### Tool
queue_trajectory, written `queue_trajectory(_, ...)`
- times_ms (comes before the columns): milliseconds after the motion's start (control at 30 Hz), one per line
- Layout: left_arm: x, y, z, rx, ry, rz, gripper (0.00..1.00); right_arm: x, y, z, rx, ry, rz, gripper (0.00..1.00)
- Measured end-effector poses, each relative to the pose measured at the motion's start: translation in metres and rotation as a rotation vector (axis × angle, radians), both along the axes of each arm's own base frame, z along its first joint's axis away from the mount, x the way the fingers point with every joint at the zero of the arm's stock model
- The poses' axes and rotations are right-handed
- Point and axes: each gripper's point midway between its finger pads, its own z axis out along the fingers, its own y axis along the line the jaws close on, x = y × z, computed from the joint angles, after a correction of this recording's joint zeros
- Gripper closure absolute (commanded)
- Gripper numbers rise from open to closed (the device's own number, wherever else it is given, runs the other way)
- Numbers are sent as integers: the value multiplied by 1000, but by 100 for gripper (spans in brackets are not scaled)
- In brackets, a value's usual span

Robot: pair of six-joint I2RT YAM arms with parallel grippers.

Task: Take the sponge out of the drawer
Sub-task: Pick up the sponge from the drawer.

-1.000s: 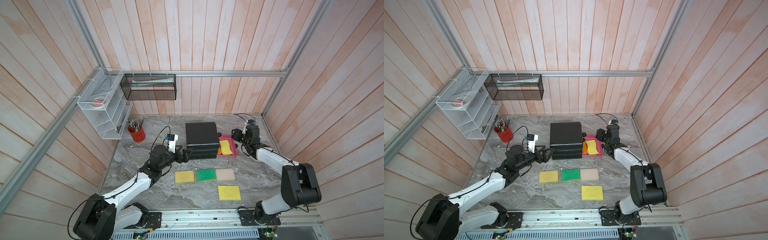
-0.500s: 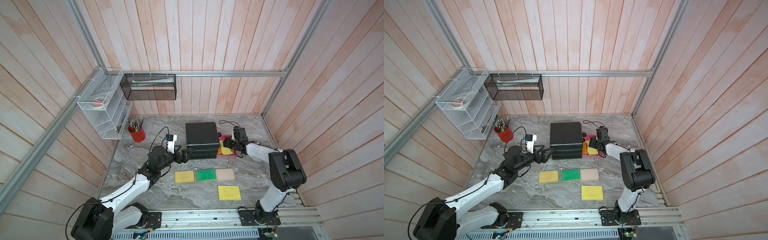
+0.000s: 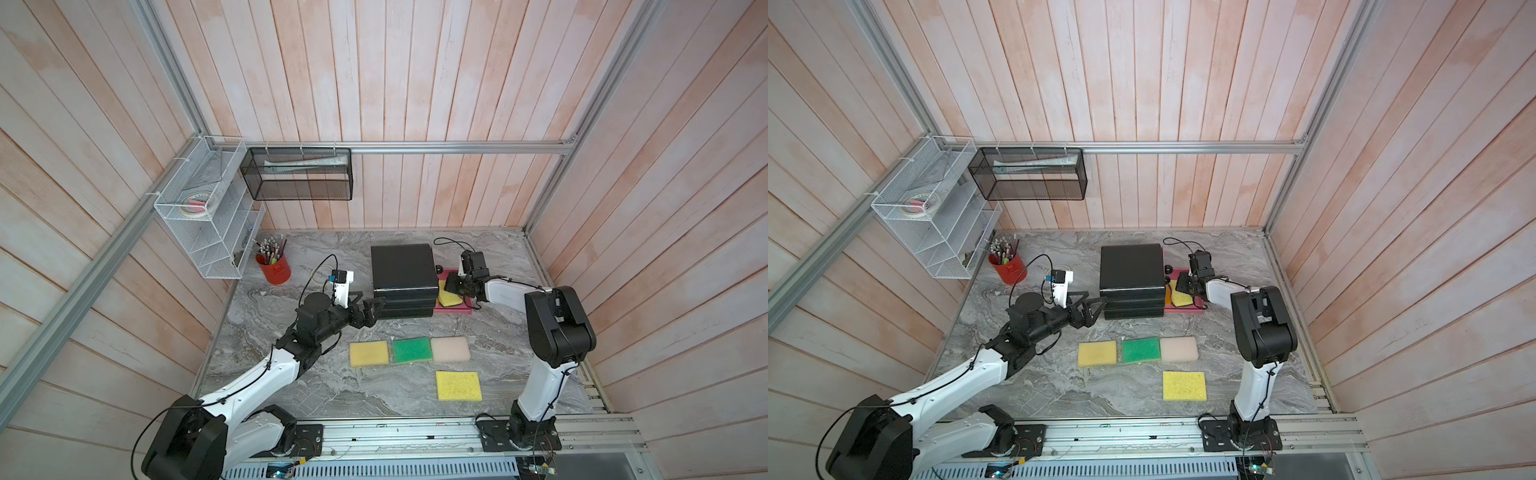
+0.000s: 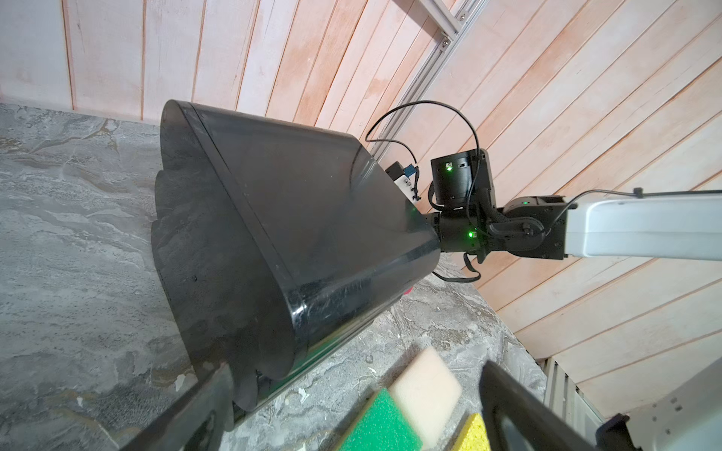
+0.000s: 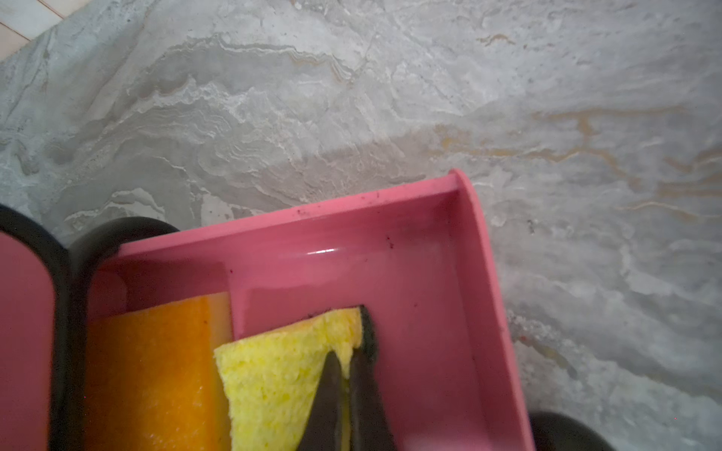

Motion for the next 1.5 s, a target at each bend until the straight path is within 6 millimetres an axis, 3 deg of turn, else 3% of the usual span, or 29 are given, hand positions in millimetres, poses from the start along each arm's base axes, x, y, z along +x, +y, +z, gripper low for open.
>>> queue_trajectory(167,-1,1,5,-7,-13,0,0,-9,-6,21,12,-39,-35,100)
queue_trajectory(367,-6,4,18,-22,-43,6,0,-25,-22,101,87,-233,-139,100)
queue_trajectory(500,-13,6,25,-50,-66,-1,0,-57,-36,156,246,-419,-248,100)
queue_trajectory(633,-27,-1,27,-84,-86,-37,0,-91,-42,185,443,-555,-326,100)
queue_trajectory(867,-66,-48,49,-145,-189,-146,1,-133,-1,206,792,-639,-350,100)
queue_trajectory(1033,-70,-74,47,-189,-231,-157,2,-151,29,217,997,-636,-351,100)
queue_trajectory(1300,-84,-115,23,-178,-272,-175,3,-160,68,211,1185,-526,-391,100)
queue_trajectory(1500,-79,-121,27,-195,-324,-117,3,-162,85,210,1240,-483,-406,100)
